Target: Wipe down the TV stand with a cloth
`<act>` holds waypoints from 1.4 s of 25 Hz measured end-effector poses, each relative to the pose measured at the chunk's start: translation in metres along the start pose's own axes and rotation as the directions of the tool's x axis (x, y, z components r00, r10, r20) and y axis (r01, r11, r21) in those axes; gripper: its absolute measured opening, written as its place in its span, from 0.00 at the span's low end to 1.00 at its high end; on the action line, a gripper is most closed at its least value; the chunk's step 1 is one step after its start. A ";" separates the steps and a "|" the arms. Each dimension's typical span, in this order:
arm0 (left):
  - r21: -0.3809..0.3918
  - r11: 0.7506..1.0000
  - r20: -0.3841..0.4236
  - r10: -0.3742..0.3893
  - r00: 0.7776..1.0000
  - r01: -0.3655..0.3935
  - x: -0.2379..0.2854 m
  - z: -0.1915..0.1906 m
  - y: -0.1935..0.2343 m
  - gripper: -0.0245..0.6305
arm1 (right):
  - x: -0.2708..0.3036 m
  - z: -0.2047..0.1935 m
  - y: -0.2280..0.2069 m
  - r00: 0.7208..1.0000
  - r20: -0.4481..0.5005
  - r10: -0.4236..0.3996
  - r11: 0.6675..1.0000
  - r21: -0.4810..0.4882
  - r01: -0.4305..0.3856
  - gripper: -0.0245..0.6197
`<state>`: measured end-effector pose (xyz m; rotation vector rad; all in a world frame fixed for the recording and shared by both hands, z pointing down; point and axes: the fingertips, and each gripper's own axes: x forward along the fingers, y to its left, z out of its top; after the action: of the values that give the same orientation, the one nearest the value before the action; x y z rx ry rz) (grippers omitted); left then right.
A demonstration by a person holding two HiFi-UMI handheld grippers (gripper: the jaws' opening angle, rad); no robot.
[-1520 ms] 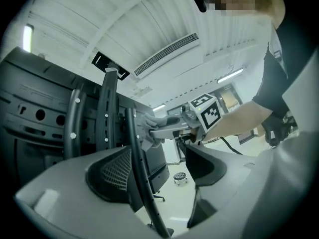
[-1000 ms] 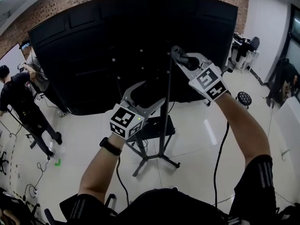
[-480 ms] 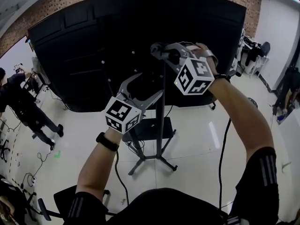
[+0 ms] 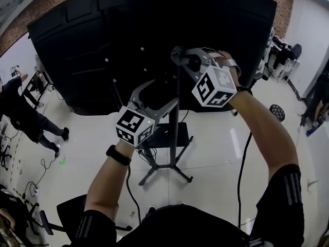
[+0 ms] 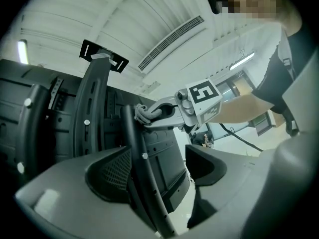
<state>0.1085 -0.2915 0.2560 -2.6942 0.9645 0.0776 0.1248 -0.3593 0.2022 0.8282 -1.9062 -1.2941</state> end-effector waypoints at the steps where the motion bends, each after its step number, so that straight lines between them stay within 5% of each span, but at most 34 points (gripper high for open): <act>1: -0.006 1.000 -0.006 -0.001 1.000 0.001 0.000 -0.005 -0.001 0.59 | 0.001 -0.003 0.005 1.000 -0.006 0.010 1.000 0.011 -0.010 0.08; 20: -0.071 0.997 -0.063 -0.018 0.998 0.013 -0.008 -0.058 -0.012 0.59 | 0.014 -0.025 0.095 0.991 -0.044 0.125 0.990 0.076 -0.121 0.08; 35: -0.145 0.989 -0.140 -0.045 0.989 0.025 -0.015 -0.125 -0.025 0.59 | 0.033 -0.040 0.194 0.968 -0.085 0.237 0.971 0.037 -0.235 0.08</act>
<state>0.1073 -0.2983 0.3841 -2.8812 0.9863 -0.0570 0.1137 -0.3473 0.4028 0.6382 -1.8895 -1.0728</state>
